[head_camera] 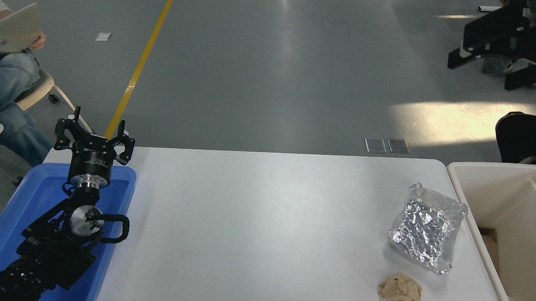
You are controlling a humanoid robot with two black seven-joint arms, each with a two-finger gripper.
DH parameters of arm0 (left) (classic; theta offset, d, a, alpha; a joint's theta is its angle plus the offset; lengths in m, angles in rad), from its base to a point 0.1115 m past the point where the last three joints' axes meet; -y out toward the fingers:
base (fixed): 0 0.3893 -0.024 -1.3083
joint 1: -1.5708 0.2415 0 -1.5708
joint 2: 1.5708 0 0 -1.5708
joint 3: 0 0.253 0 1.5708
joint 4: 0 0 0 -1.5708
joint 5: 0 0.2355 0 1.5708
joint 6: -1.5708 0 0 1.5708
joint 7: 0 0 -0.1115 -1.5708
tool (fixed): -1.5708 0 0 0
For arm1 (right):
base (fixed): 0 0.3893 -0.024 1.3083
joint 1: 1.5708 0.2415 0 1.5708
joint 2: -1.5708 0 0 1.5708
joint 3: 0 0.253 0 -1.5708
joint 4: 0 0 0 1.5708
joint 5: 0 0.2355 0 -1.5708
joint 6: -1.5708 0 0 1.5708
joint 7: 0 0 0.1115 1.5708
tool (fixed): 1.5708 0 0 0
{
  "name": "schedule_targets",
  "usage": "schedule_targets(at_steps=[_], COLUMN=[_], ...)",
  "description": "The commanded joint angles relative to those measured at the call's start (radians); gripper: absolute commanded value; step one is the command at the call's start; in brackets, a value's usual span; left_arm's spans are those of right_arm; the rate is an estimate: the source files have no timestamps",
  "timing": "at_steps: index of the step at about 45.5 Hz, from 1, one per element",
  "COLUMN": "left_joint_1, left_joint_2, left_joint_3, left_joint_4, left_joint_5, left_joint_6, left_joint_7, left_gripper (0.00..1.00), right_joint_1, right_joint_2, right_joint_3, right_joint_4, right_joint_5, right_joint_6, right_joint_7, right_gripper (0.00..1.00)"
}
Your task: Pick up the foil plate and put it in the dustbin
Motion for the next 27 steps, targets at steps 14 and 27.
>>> schedule_targets(at_steps=[14, 27], left_joint_1=[0.000, 0.000], left_joint_2=[0.000, 0.000], left_joint_3=[-0.001, -0.001], left_joint_4=[0.000, 0.000], left_joint_5=[0.000, 0.000], left_joint_6=[0.000, 0.000], left_joint_7=[0.000, 0.000], left_gripper=[0.99, 0.99], right_joint_1=[-0.067, -0.335], right_joint_2=[0.033, 0.041], right_joint_3=[-0.023, -0.059], right_joint_4=[-0.001, -0.044], right_joint_5=[0.001, 0.005], right_joint_6=[-0.019, -0.200], right_joint_7=[-0.010, -0.010], right_gripper=[0.94, 0.95])
